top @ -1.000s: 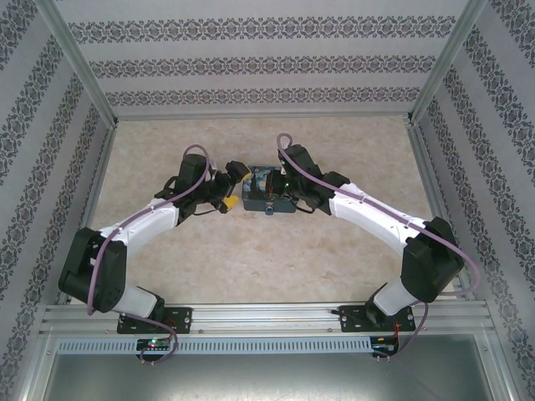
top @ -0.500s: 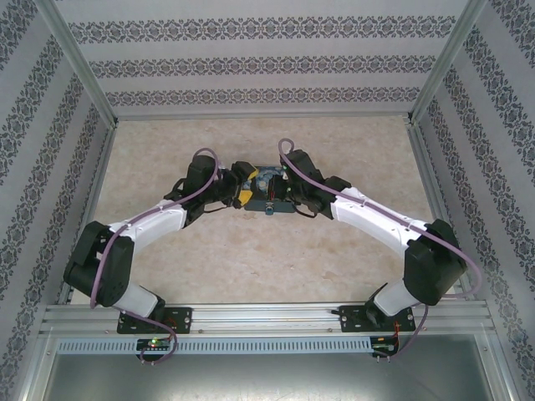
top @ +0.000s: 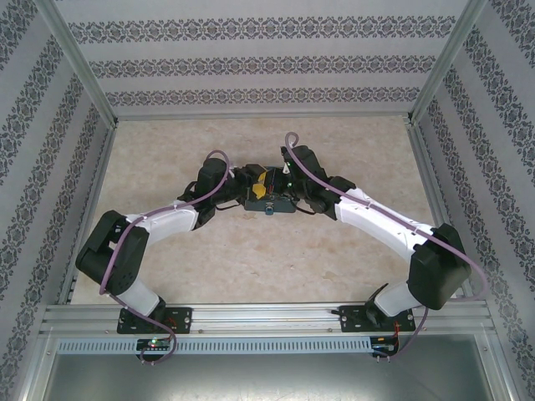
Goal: Unlock the padlock with the key
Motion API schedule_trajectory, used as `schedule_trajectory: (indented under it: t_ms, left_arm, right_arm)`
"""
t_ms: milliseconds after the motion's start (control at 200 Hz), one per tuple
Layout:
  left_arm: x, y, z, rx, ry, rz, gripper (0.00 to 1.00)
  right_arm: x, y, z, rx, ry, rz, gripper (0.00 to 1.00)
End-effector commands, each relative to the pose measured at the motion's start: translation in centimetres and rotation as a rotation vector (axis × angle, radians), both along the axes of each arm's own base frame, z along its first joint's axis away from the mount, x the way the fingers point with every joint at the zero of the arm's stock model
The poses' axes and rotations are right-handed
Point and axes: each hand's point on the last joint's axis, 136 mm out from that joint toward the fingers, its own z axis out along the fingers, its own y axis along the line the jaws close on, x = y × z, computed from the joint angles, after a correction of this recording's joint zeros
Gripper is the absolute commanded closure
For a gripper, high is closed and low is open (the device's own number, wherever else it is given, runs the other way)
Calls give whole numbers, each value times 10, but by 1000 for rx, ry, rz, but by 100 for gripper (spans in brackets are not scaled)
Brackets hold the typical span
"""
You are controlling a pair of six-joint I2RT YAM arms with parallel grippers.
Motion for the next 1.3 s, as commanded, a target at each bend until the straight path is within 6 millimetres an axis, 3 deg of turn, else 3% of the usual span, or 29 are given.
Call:
schedule_trajectory:
  t_ms: [0,125,285,864,924,1089,1294]
  left_arm:
    - [-2,-13,25,-69,-59,-28,62]
    - [-2,-12,22,-58,-55,-23,72]
    - [-2,-9,18,-42,-57,-12,79]
    - [-4,-4,22,18,-79,-8,93]
    - [-4,-5,22,22,-81,-9,91]
    - [-4,-4,24,42,-88,-15,70]
    - [-4,-4,24,44,-92,-14,69]
  right_arm:
    - [2,1,11,49,-17,-6,100]
    - [1,-4,8,50,-11,-17,100]
    - [0,-11,6,50,-7,-28,100]
    - [-1,-18,3,54,0,-36,100]
    - [-2,-18,2,54,2,-33,100]
    - [-2,-17,5,60,-2,-27,100]
    - [-2,-15,4,63,5,-21,100]
